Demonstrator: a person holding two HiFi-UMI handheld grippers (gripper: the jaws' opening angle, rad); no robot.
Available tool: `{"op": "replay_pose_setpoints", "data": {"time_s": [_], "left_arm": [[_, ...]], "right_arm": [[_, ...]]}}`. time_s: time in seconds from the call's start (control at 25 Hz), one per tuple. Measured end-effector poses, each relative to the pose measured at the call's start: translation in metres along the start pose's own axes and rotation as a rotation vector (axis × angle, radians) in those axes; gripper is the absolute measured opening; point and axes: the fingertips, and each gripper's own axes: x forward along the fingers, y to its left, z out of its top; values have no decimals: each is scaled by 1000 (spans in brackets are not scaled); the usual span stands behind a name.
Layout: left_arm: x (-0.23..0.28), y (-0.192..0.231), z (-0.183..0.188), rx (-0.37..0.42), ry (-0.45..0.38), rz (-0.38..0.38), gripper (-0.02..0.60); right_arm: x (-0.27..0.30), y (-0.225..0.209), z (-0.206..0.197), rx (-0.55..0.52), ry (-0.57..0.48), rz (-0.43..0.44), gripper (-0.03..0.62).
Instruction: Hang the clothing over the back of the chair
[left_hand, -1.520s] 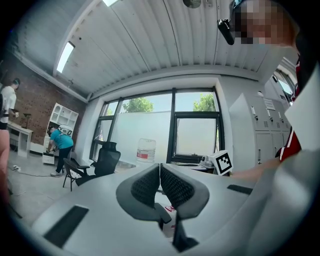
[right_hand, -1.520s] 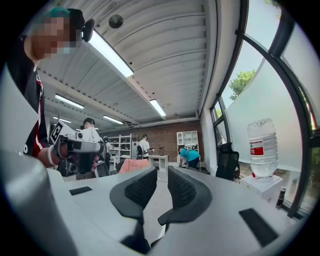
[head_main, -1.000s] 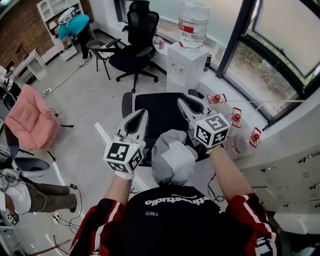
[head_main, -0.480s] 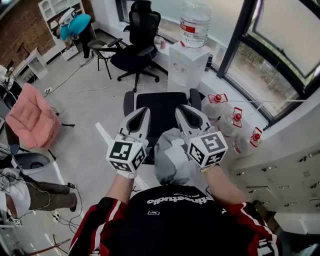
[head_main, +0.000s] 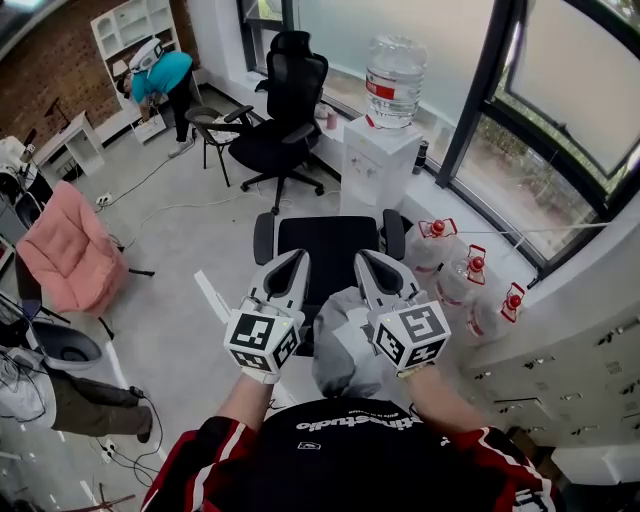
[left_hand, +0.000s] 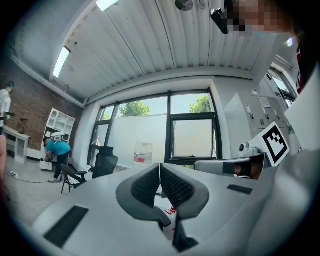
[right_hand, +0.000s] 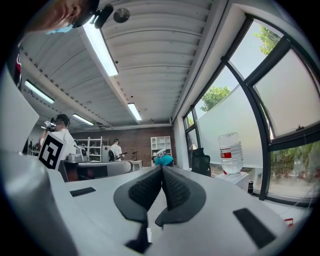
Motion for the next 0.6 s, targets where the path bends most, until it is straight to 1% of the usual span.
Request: {"op": "replay_pose_setpoints", "data": {"time_s": [0.36, 0.6], "left_arm": [[-5, -4, 4, 4, -8, -2, 25], [-7, -3, 7, 7, -11, 1, 25]], "right_arm": [[-7, 10, 4, -25, -21, -1, 11], [-9, 13, 10, -19, -35, 11, 11]]}}
